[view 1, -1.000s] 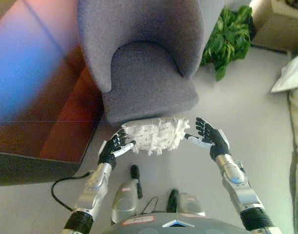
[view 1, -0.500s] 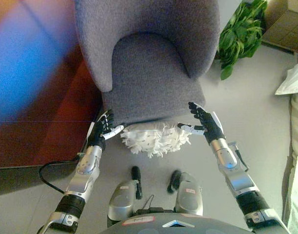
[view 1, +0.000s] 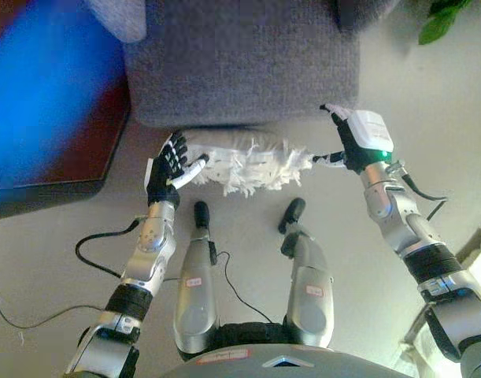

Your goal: Pick up the pillow and put it on the sofa.

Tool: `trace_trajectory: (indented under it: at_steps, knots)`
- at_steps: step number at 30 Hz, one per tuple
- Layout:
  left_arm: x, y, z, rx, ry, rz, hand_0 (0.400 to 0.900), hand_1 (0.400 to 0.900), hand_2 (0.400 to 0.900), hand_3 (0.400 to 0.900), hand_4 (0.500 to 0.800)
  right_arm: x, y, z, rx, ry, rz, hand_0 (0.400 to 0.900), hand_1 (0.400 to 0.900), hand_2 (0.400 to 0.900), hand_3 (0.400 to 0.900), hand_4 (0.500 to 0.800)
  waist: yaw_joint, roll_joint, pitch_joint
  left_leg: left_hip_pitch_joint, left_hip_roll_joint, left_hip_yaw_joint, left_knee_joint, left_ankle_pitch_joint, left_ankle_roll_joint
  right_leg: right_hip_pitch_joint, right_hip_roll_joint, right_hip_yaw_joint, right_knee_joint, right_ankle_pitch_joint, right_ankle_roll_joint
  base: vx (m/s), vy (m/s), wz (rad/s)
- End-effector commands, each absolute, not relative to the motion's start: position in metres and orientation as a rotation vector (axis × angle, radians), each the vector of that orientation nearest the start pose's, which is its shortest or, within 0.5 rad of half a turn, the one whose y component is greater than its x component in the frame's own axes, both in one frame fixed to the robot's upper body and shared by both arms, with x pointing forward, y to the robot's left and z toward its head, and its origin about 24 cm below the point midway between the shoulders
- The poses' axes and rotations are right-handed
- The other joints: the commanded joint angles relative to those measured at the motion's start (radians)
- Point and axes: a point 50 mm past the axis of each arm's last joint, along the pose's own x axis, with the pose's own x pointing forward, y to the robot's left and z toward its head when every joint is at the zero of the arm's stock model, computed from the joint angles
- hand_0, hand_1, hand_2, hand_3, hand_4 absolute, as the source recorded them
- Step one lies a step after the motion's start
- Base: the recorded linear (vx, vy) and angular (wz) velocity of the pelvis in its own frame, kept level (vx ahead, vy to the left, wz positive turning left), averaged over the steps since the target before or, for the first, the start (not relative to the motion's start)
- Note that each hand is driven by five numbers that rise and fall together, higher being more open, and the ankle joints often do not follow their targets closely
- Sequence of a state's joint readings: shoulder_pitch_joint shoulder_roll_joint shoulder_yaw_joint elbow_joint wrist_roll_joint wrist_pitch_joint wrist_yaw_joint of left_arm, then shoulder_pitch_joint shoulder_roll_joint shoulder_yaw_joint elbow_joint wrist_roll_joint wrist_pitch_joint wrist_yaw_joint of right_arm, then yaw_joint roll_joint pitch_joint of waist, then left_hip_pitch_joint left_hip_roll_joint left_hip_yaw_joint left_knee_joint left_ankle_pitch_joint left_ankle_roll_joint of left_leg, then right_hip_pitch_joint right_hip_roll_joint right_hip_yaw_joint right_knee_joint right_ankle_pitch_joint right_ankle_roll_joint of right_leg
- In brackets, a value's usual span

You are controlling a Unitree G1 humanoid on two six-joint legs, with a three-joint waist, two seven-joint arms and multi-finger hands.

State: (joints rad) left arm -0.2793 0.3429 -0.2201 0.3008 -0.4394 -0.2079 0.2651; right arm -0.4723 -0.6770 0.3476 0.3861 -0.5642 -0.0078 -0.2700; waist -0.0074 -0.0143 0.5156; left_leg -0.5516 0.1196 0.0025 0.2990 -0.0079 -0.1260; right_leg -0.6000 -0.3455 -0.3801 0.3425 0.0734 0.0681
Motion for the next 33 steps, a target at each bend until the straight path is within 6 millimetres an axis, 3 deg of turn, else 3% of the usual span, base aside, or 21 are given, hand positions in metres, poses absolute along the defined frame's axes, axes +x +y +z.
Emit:
trace_trajectory:
  at_steps: [1, 3, 11, 17, 25, 26, 27, 33]
  knots:
    - [0.308, 0.186, 0.131, -0.148, -0.441, 0.139, 0.900, 0.900, 0.900, 0.900, 0.800, 0.335, -0.211, 0.152, -1.316, -0.464, -0.125, 0.900, 0.900, 0.900, 0.900, 0.800, -0.002, -0.011, 0.004, -0.054, -0.016, 0.008, 0.131, -0.102, 0.036, -0.043, -0.099, 0.076, 0.038, 0.052, 0.135, -0.12, 0.073, 0.03]
    - [0.310, 0.184, 0.150, -0.158, -0.522, 0.153, 0.900, 0.900, 0.900, 0.900, 0.800, 0.340, -0.209, 0.162, -1.280, -0.498, -0.161, 0.900, 0.900, 0.900, 0.900, 0.800, -0.009, -0.007, 0.004, -0.189, -0.033, 0.012, 0.200, -0.120, 0.043, -0.154, -0.115, 0.095, 0.068, 0.065, 0.139, -0.15, 0.080, 0.06]
    - [0.305, 0.186, 0.184, -0.186, -0.679, 0.166, 0.900, 0.900, 0.900, 0.900, 0.800, 0.349, -0.211, 0.190, -1.229, -0.567, -0.269, 0.900, 0.900, 0.900, 0.900, 0.800, 0.001, 0.012, 0.004, -0.487, -0.068, 0.002, 0.392, -0.197, 0.066, -0.425, -0.143, 0.149, 0.227, 0.028, 0.155, -0.06, 0.070, 0.05]
    - [0.298, 0.185, 0.199, -0.186, -0.753, 0.150, 0.900, 0.900, 0.900, 0.900, 0.800, 0.356, -0.212, 0.218, -1.229, -0.627, -0.330, 0.900, 0.900, 0.900, 0.900, 0.800, 0.020, 0.016, 0.004, -0.643, -0.083, -0.022, 0.487, -0.218, 0.071, -0.569, -0.152, 0.163, 0.301, 0.007, 0.150, -0.03, 0.041, 0.04]
    - [0.282, 0.188, 0.211, -0.199, -0.823, 0.111, 0.900, 0.900, 0.900, 0.900, 0.800, 0.374, -0.211, 0.252, -1.218, -0.616, -0.327, 0.900, 0.900, 0.900, 0.900, 0.800, 0.084, 0.010, 0.004, -0.821, -0.116, -0.063, 0.586, -0.219, 0.073, -0.735, -0.160, 0.183, 0.401, -0.032, 0.143, 0.01, 0.046, 0.06]
    - [0.280, 0.189, 0.210, -0.202, -0.817, 0.108, 0.900, 0.900, 0.900, 0.900, 0.800, 0.377, -0.211, 0.256, -1.200, -0.601, -0.304, 0.506, 0.506, 0.506, 0.506, 0.564, 0.090, 0.007, 0.004, -0.839, -0.120, -0.067, 0.594, -0.219, 0.073, -0.751, -0.164, 0.184, 0.416, -0.038, 0.142, 0.03, 0.040, 0.09]
    - [0.279, 0.189, 0.210, -0.209, -0.812, 0.107, 0.900, 0.900, 0.900, 0.900, 0.800, 0.378, -0.210, 0.259, -1.130, -0.593, -0.305, 0.400, 0.400, 0.400, 0.400, 0.500, 0.091, 0.004, 0.004, -0.854, -0.125, -0.070, 0.606, -0.219, 0.073, -0.764, -0.164, 0.188, 0.426, -0.041, 0.141, 0.03, 0.031, 0.07]
    - [0.277, 0.192, 0.197, -0.205, -0.750, 0.118, 0.900, 0.900, 0.900, 0.900, 0.800, 0.380, -0.202, 0.266, -0.987, -0.601, -0.251, 0.400, 0.400, 0.400, 0.400, 0.500, 0.094, -0.026, 0.004, -0.894, -0.139, -0.082, 0.620, -0.209, 0.072, -0.796, -0.163, 0.193, 0.448, -0.050, 0.136, 0.01, 0.043, -0.02]
